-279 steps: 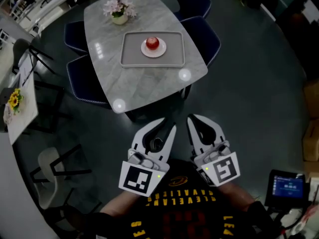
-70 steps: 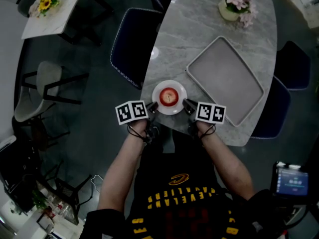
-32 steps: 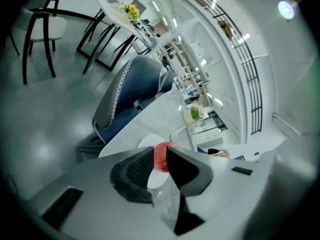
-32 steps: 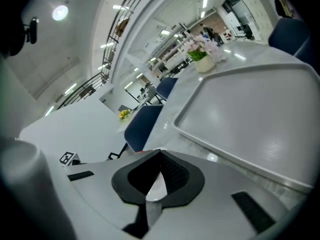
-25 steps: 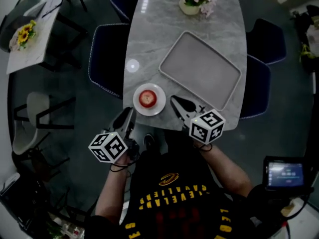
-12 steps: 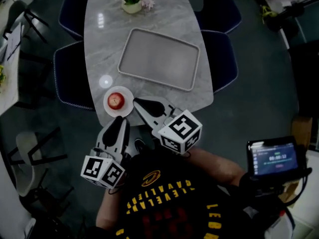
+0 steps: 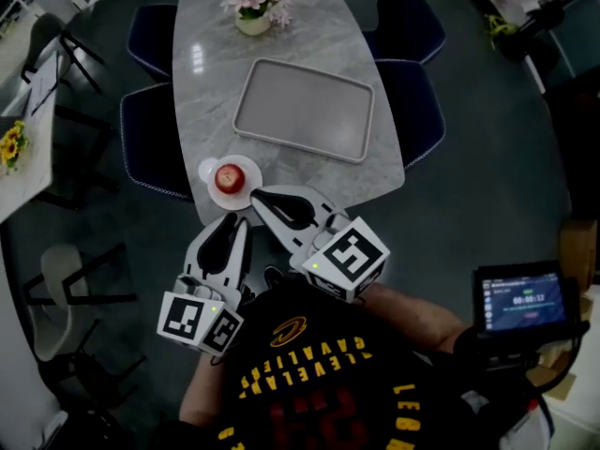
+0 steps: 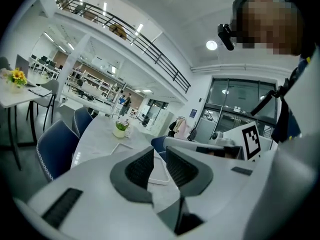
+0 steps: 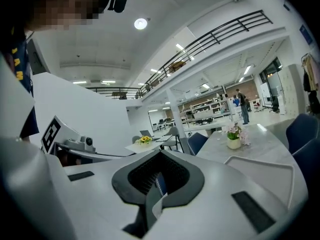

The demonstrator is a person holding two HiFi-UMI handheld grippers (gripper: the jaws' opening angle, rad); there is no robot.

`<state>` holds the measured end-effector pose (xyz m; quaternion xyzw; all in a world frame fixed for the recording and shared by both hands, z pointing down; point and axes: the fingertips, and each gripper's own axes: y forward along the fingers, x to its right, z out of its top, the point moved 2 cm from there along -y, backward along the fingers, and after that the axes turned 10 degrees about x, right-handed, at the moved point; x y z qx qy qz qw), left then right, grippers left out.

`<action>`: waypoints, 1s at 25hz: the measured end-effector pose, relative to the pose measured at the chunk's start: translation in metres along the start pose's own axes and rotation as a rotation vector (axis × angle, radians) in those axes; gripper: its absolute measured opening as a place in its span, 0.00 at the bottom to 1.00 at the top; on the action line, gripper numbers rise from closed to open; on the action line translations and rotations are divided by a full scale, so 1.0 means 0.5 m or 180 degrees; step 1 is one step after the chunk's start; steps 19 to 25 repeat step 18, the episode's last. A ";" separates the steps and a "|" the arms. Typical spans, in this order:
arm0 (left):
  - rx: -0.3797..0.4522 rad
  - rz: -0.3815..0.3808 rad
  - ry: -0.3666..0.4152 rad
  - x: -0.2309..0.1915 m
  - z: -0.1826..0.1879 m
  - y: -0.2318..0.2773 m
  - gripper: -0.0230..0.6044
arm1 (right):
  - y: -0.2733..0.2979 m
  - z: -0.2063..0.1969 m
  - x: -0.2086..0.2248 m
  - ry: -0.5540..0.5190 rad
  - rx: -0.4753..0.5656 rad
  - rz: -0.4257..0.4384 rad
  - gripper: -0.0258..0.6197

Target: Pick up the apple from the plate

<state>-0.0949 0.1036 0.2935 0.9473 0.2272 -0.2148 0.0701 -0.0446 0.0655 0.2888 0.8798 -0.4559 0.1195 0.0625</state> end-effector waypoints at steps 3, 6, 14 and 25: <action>0.0033 -0.0077 0.0078 0.030 0.003 -0.026 0.16 | -0.031 0.018 -0.033 -0.0167 0.0116 0.0025 0.05; 0.0065 -0.0123 0.0151 0.051 -0.003 -0.060 0.16 | -0.061 0.014 -0.070 -0.0281 0.0110 -0.0036 0.05; 0.0027 -0.0235 0.0430 0.123 -0.024 -0.130 0.16 | -0.153 0.017 -0.136 -0.0466 0.0330 -0.0100 0.05; 0.0042 -0.0215 0.0497 0.185 -0.038 -0.147 0.16 | -0.225 0.028 -0.147 -0.0524 0.0390 -0.0111 0.05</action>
